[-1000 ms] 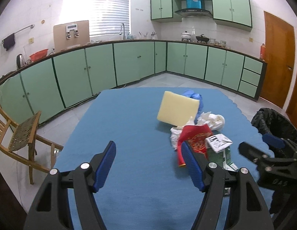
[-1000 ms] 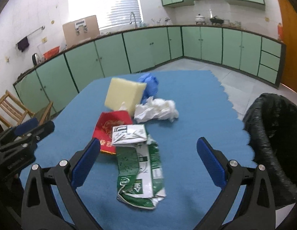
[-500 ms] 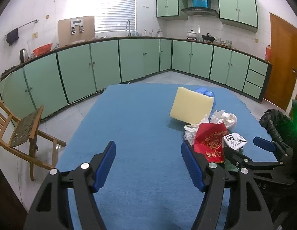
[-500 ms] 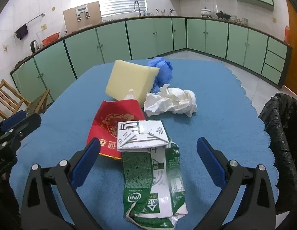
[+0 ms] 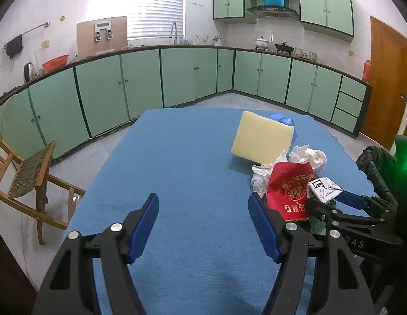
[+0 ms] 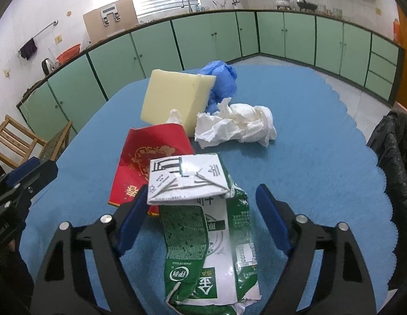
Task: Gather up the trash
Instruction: 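Grasp the red paper cup with the left tool while the right tool holds the bag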
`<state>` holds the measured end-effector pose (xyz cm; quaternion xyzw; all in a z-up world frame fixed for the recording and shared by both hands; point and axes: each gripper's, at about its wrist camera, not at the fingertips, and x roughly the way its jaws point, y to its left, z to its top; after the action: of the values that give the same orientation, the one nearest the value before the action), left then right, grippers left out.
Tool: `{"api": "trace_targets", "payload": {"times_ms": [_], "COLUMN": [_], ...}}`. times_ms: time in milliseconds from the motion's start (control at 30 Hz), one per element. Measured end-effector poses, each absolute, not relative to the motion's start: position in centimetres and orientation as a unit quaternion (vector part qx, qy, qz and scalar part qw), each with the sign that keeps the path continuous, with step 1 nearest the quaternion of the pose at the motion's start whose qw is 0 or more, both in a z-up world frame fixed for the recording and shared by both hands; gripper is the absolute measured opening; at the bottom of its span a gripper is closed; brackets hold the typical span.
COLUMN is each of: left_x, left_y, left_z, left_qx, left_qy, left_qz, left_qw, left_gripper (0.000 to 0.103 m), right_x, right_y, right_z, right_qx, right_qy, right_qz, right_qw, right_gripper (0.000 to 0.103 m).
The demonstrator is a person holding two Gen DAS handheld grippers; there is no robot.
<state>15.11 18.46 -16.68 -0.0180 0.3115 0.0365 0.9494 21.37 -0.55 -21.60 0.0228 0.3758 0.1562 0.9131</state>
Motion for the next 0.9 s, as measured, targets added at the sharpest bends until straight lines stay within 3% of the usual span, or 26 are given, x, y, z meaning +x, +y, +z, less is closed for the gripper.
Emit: {"api": "trace_targets", "payload": {"times_ms": [900], "left_x": [18.9], "left_y": [13.5], "left_z": [-18.1], "left_qx": [-0.011], "left_qy": [0.329], "left_qz": [-0.019], "left_qw": [0.944], "left_gripper": [0.069], "right_x": [22.3], "right_y": [-8.8], "right_z": [-19.9], "right_qx": [0.053], "right_qy": [0.365], "right_qz": [0.108], "right_qw": [0.923], "right_gripper": [0.069]}}
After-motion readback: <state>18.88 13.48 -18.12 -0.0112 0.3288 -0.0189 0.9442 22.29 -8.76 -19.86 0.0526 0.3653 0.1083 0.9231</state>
